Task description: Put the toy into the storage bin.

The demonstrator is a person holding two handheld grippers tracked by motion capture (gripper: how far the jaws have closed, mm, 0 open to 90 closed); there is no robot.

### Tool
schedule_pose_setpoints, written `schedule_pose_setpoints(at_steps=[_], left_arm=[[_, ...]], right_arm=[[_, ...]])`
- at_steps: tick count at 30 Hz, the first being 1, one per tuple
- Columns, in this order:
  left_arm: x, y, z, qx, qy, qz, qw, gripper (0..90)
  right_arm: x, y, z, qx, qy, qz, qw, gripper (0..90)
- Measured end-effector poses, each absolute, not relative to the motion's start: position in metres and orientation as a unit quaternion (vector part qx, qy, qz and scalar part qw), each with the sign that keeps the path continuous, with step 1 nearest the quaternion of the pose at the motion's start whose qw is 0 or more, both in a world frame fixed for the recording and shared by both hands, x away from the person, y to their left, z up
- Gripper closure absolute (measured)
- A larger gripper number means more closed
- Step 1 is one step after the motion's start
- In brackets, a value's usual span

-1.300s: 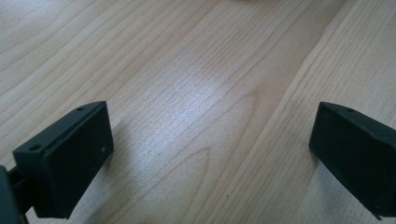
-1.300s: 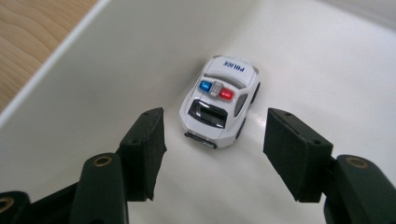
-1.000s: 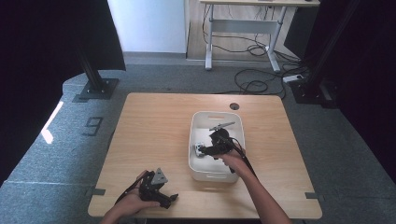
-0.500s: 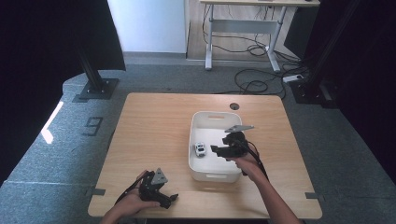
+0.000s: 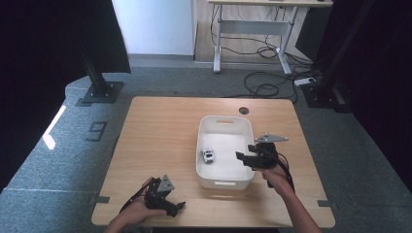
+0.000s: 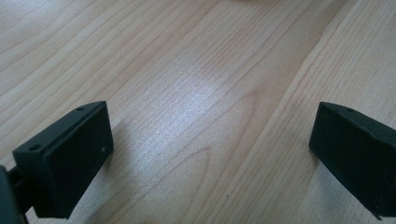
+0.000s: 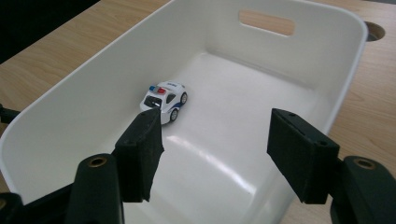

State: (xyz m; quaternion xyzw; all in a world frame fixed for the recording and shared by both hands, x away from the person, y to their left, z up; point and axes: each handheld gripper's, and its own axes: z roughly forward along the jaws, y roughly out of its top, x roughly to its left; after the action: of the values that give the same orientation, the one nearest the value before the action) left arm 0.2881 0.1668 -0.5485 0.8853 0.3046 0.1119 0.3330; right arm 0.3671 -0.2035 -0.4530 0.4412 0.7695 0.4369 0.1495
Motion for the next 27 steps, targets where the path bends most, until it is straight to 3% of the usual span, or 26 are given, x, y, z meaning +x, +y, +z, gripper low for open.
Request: schedule_pose_setpoints(at_steps=[27], left_arm=[[0.288,0.167,-0.549,0.885,0.305,0.112,0.333,0.0]], right_arm=[[0.331,-0.281,-0.468,0.480,0.732,0.444,0.188,35.0]])
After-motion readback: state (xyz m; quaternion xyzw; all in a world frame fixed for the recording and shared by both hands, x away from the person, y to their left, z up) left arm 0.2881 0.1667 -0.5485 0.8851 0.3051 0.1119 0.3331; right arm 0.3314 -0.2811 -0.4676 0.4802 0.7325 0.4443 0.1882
